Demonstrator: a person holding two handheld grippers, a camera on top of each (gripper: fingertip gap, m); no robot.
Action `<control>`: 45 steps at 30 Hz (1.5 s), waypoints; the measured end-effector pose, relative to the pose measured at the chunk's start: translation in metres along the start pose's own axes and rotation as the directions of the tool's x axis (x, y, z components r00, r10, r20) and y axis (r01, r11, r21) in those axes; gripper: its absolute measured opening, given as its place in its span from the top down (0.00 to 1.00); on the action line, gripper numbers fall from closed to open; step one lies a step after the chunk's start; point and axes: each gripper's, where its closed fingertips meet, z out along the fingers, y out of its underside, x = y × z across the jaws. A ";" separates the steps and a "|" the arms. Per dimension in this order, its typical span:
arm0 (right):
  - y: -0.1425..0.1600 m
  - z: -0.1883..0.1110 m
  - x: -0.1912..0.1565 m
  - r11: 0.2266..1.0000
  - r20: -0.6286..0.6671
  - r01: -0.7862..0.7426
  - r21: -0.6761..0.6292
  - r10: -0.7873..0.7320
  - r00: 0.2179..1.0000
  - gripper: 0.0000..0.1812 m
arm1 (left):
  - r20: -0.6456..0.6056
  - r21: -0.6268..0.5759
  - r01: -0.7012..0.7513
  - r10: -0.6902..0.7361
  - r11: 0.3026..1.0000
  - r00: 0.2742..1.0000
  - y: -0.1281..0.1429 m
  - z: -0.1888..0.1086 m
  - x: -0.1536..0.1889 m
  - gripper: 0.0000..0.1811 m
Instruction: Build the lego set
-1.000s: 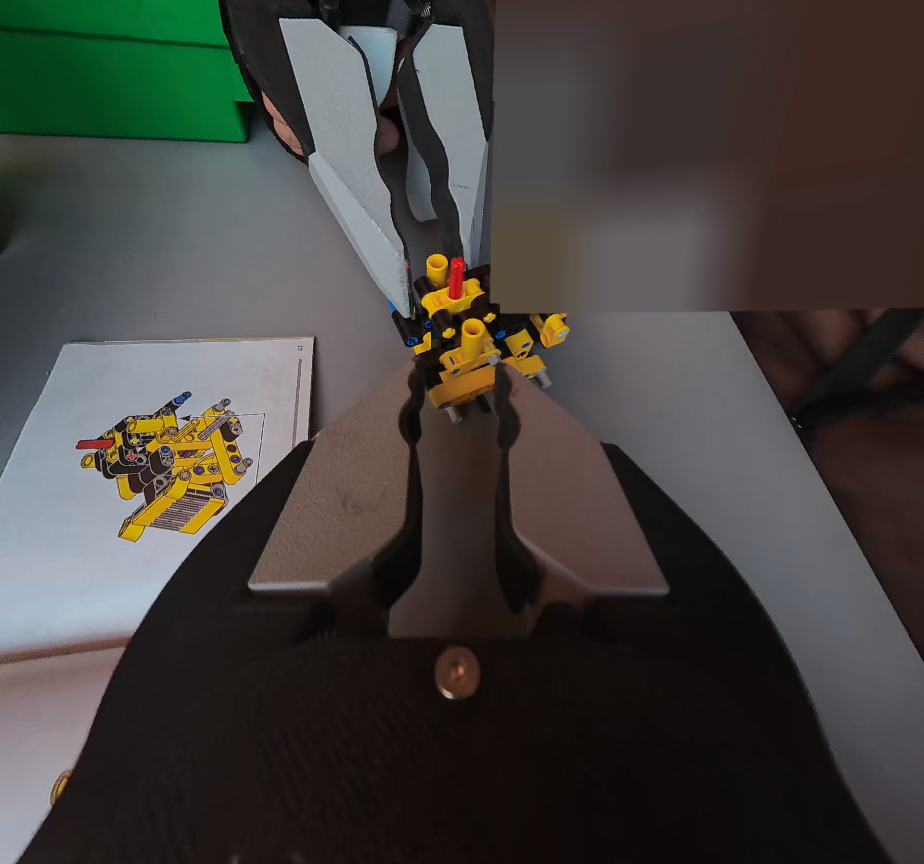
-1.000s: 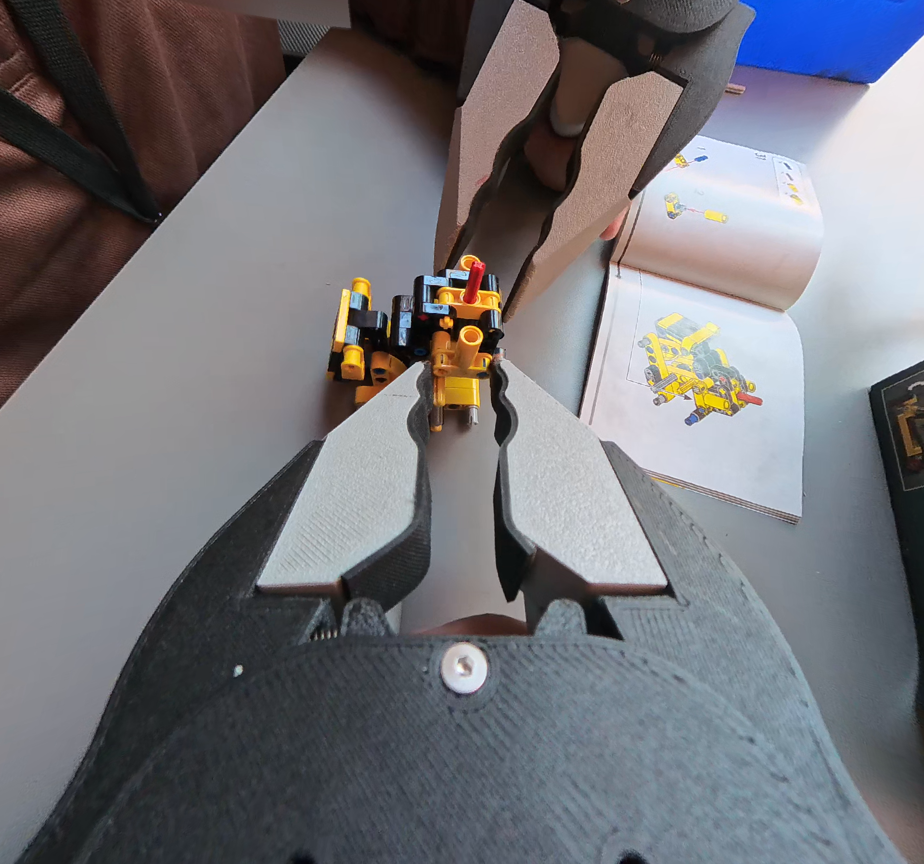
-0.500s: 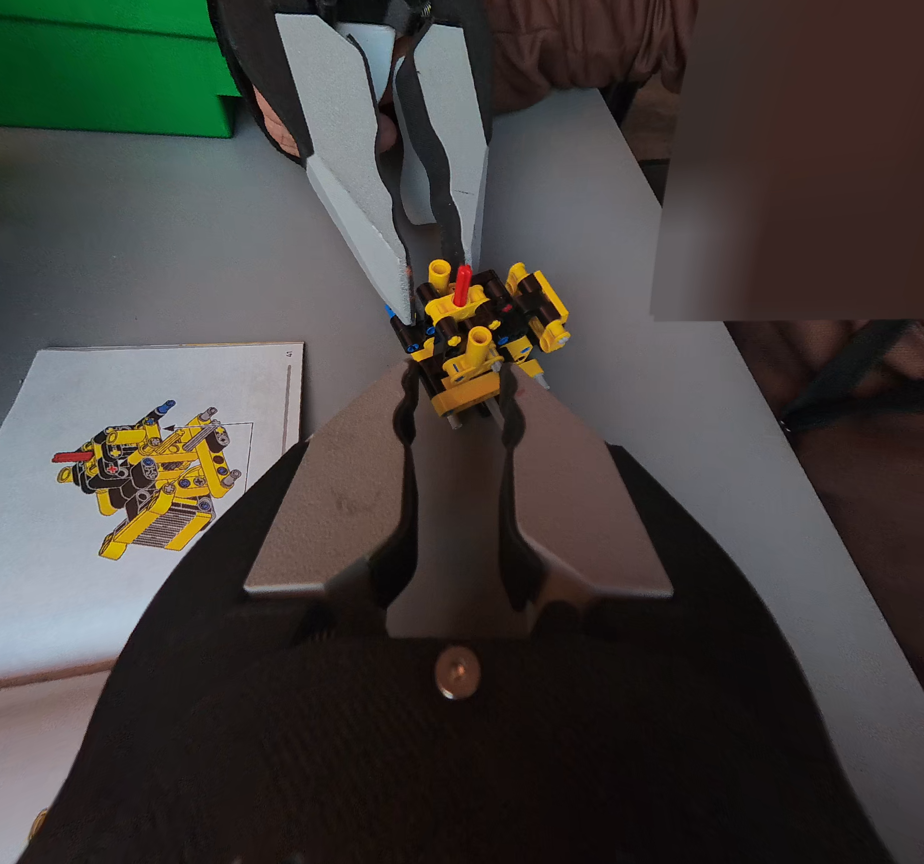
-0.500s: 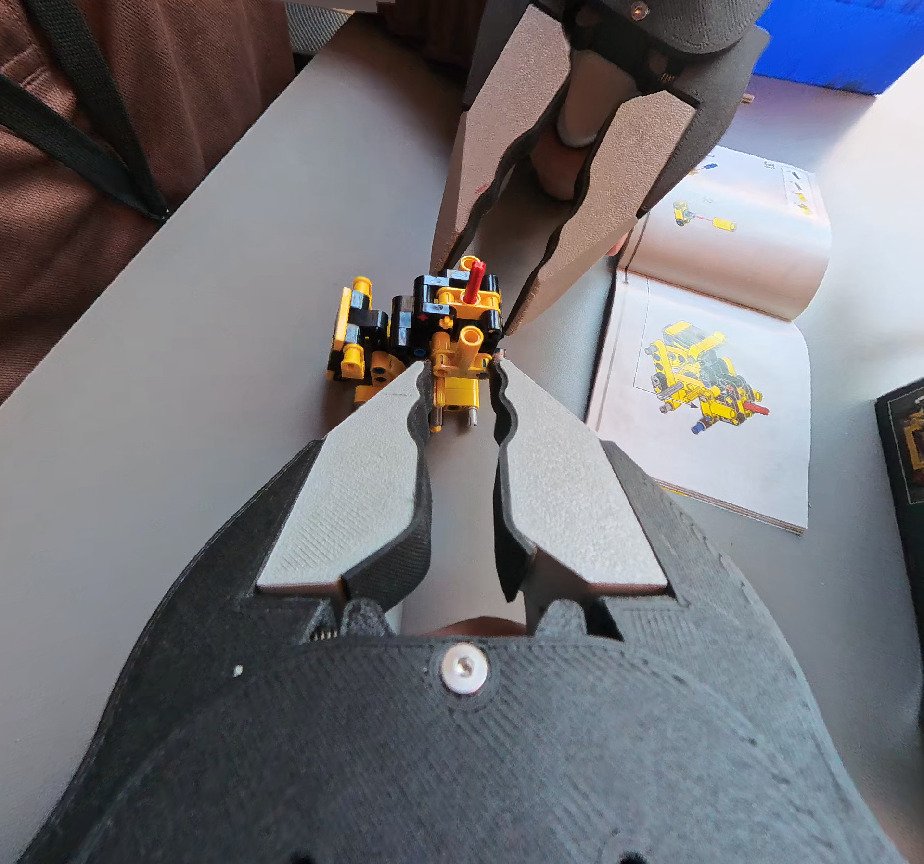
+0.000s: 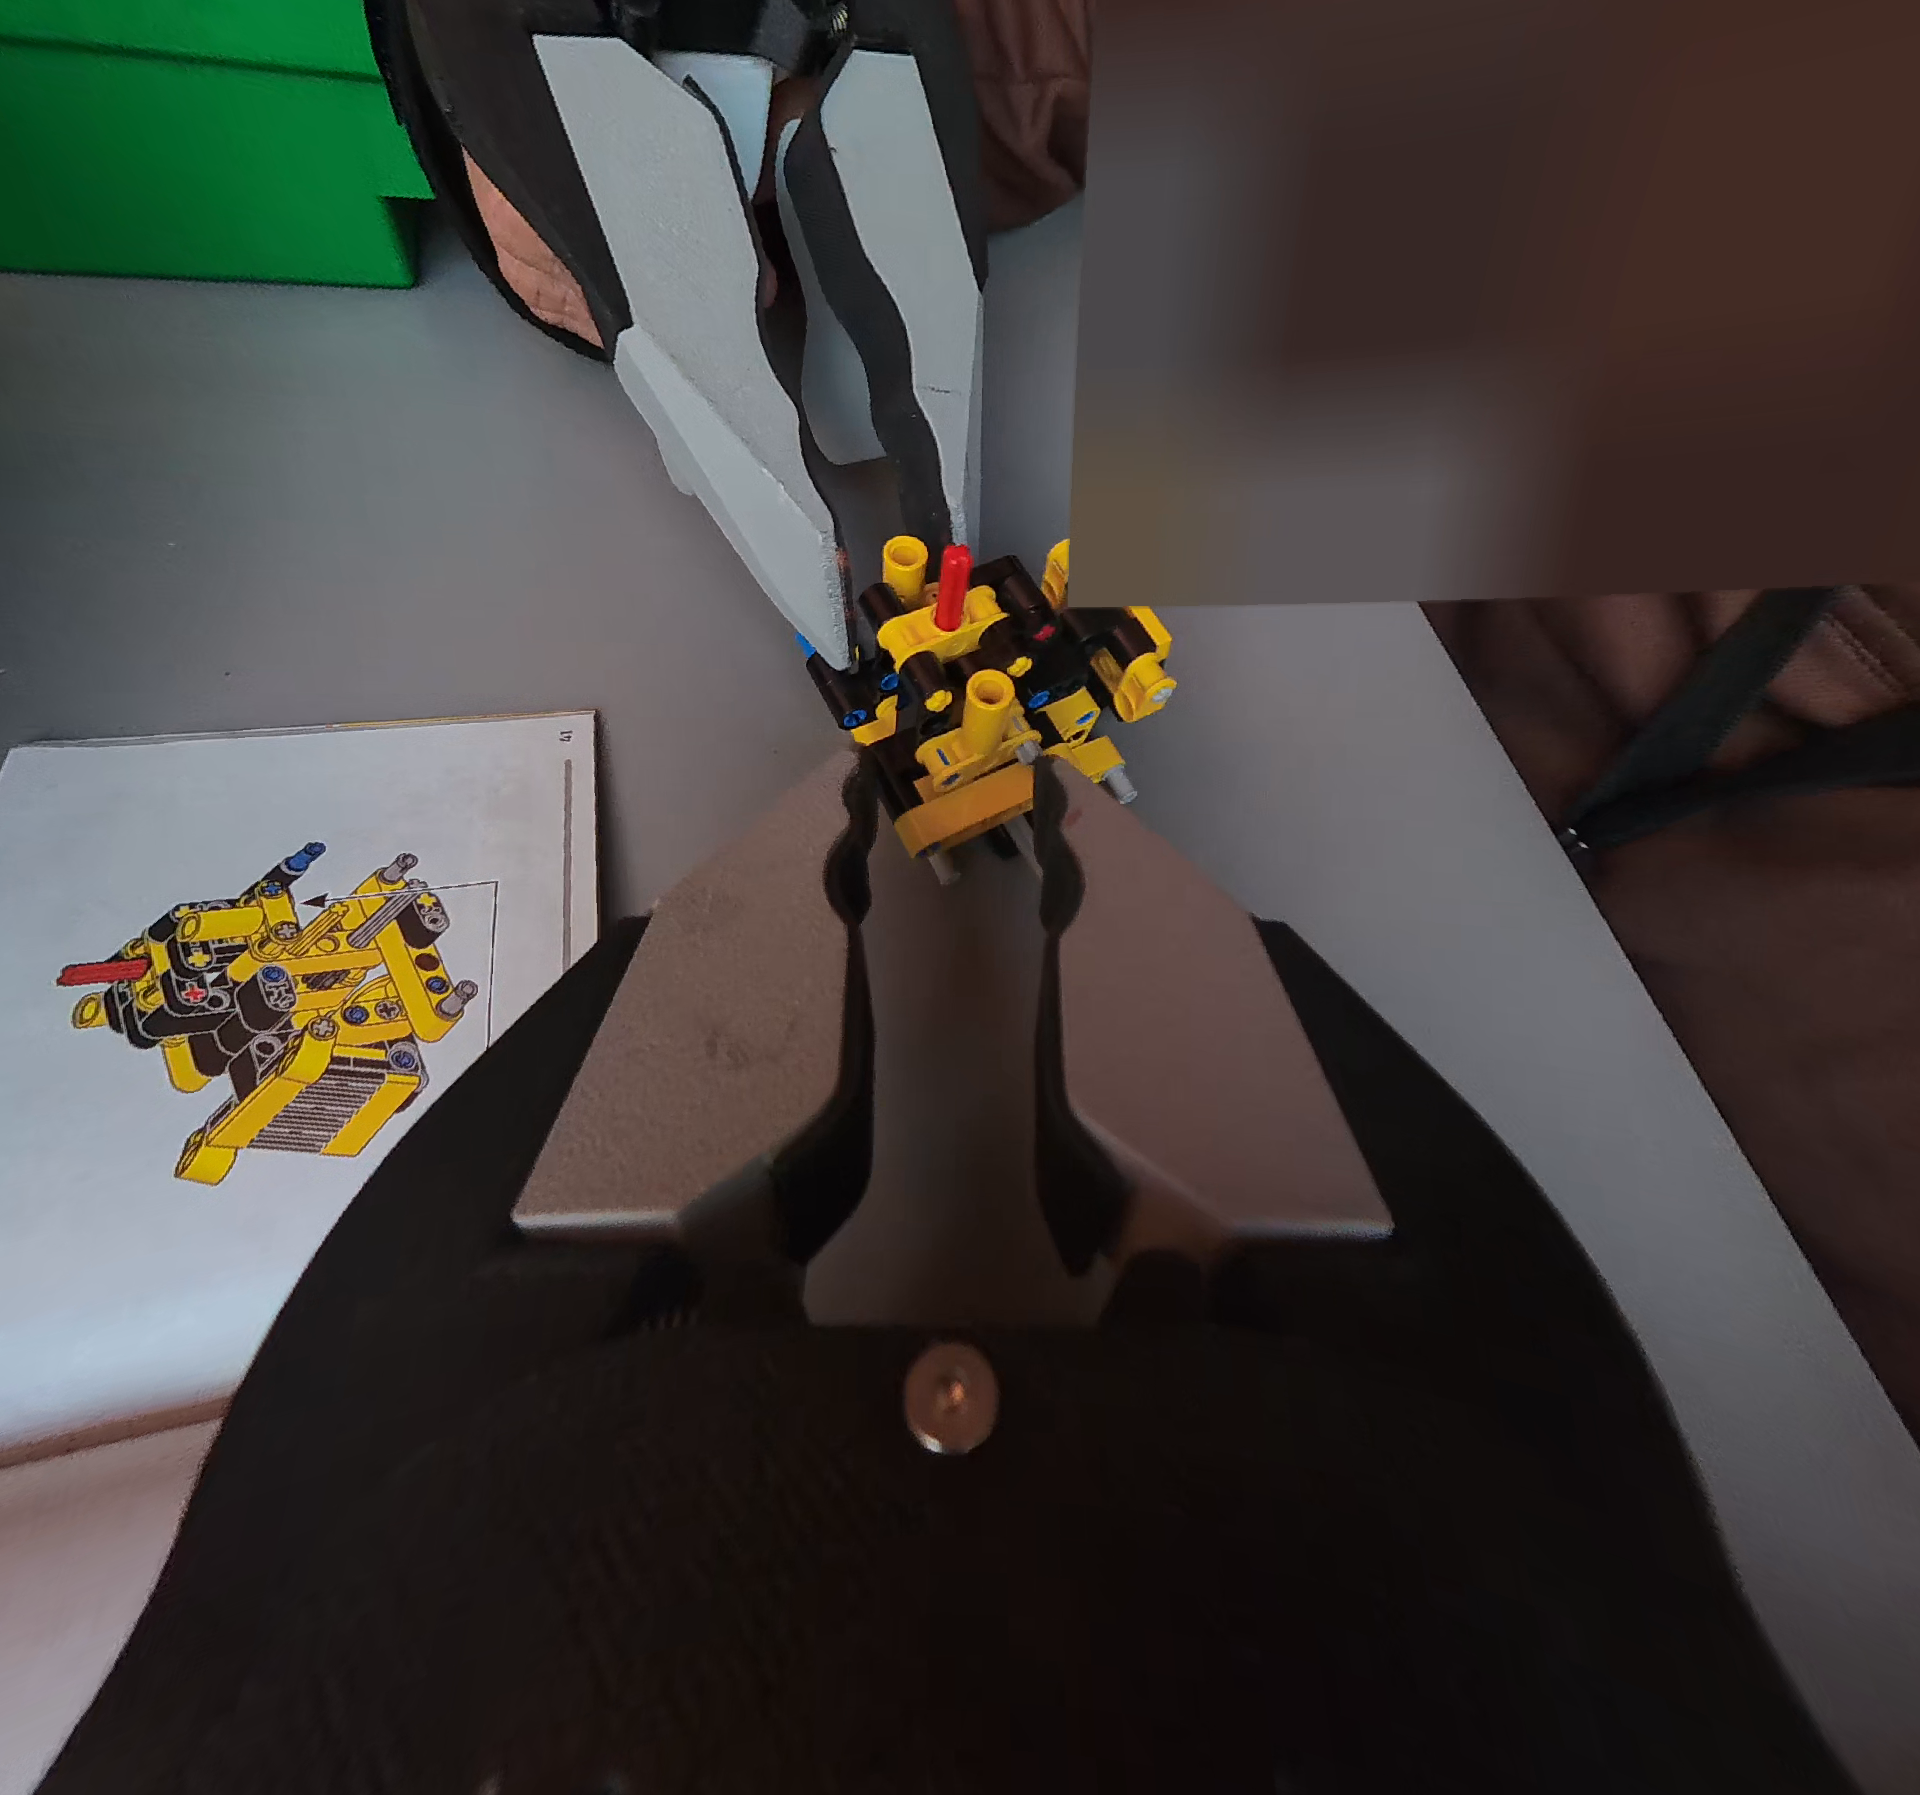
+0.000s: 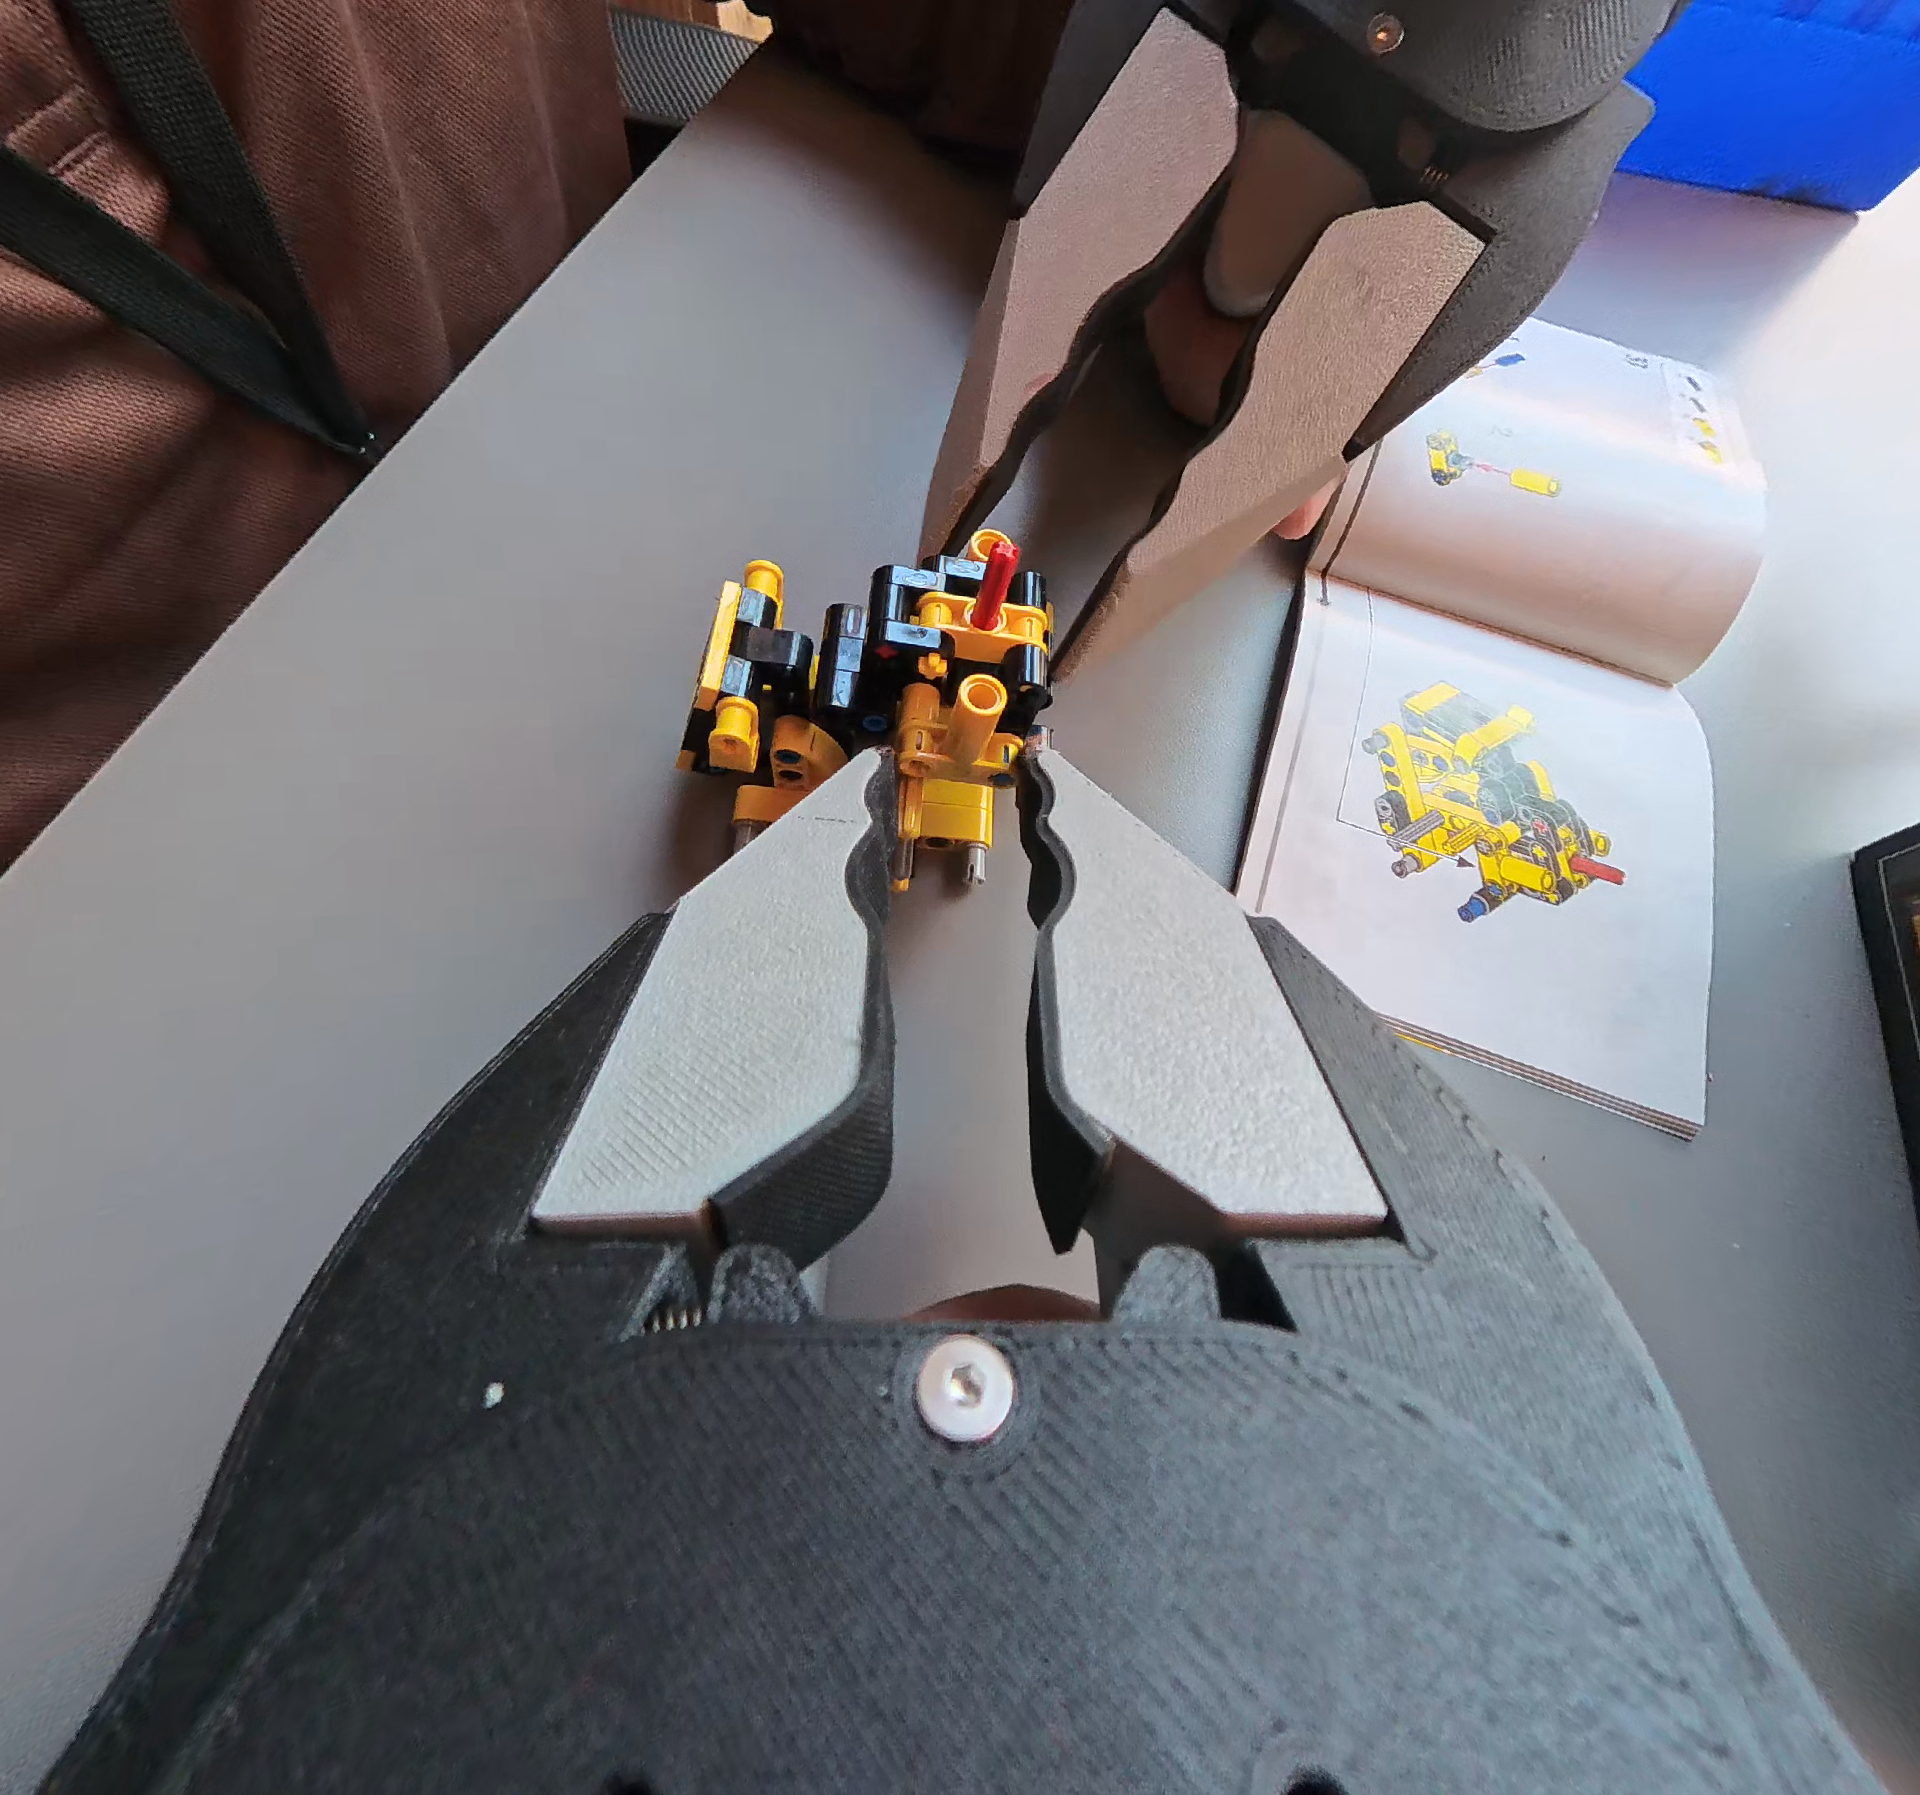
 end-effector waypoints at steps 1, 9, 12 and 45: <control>0.000 0.000 0.000 1.000 -0.001 -0.001 0.000 0.001 1.000 0.89 | -0.007 0.004 0.002 -0.002 1.000 1.000 0.000 -0.001 0.000 0.86; 0.000 0.000 0.000 1.000 -0.001 -0.005 0.000 0.005 1.000 0.89 | 0.004 -0.005 -0.004 0.004 1.000 1.000 0.001 -0.001 -0.002 0.86; 0.000 0.000 0.000 1.000 -0.002 -0.002 -0.002 0.002 1.000 0.89 | 0.012 -0.006 -0.021 0.021 1.000 1.000 0.001 0.000 -0.001 0.86; -0.001 0.001 0.001 1.000 -0.013 -0.017 0.001 0.017 1.000 0.89 | 0.109 0.016 -0.015 0.013 1.000 0.994 0.006 -0.012 0.006 1.00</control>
